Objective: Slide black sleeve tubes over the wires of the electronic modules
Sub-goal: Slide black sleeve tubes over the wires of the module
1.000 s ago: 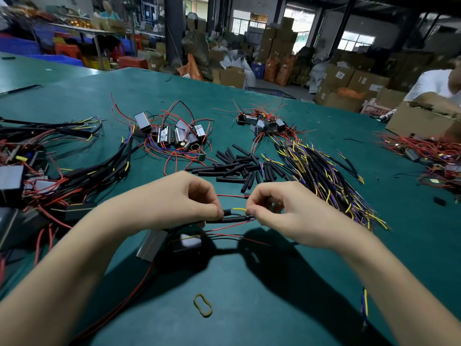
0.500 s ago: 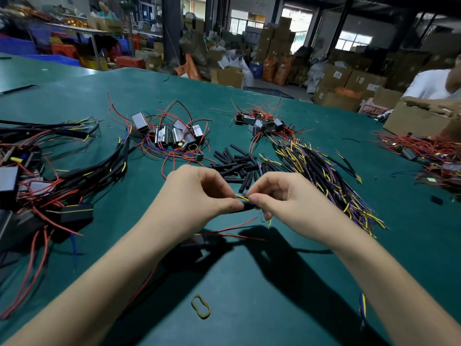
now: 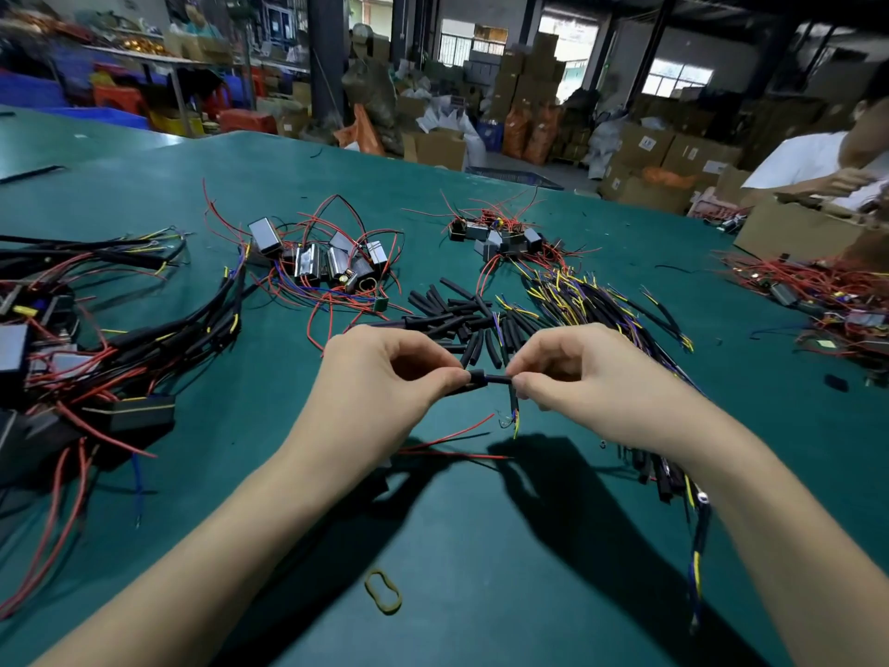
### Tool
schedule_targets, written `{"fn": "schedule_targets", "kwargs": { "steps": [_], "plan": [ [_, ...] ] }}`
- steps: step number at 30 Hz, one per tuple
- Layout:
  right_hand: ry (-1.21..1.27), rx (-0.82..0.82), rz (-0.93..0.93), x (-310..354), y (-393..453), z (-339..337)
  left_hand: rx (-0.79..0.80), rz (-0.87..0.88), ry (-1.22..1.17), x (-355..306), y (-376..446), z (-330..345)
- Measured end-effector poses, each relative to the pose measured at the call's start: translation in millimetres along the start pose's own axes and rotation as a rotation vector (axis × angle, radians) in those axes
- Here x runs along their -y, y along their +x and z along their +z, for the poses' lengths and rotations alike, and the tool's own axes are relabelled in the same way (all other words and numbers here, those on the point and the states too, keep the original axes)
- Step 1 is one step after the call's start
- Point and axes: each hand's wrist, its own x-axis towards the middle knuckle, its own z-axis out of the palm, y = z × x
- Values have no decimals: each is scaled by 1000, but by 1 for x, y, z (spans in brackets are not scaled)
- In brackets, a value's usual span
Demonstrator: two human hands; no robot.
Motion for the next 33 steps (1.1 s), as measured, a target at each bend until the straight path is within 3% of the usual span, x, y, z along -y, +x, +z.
{"fn": "schedule_targets", "kwargs": {
  "steps": [6,19,21,25,27,33],
  "plan": [
    [-75,-73,-52,5,1,3,-88,110,140,7,-1,4],
    [-123,-74,-44,-13,8,17,104,118,308,18,9,-6],
    [-101,-66,-50,-15,7,15,175,53,362,18,13,-19],
    [-108,-59,-71,-17,6,16,511,-139,507,17,15,-43],
    [-106,-79,-90,-16,7,19,597,-145,565,19,14,-43],
    [-256,-131,-227,-6,11,31,439,-86,472,19,21,-44]
  ]
}}
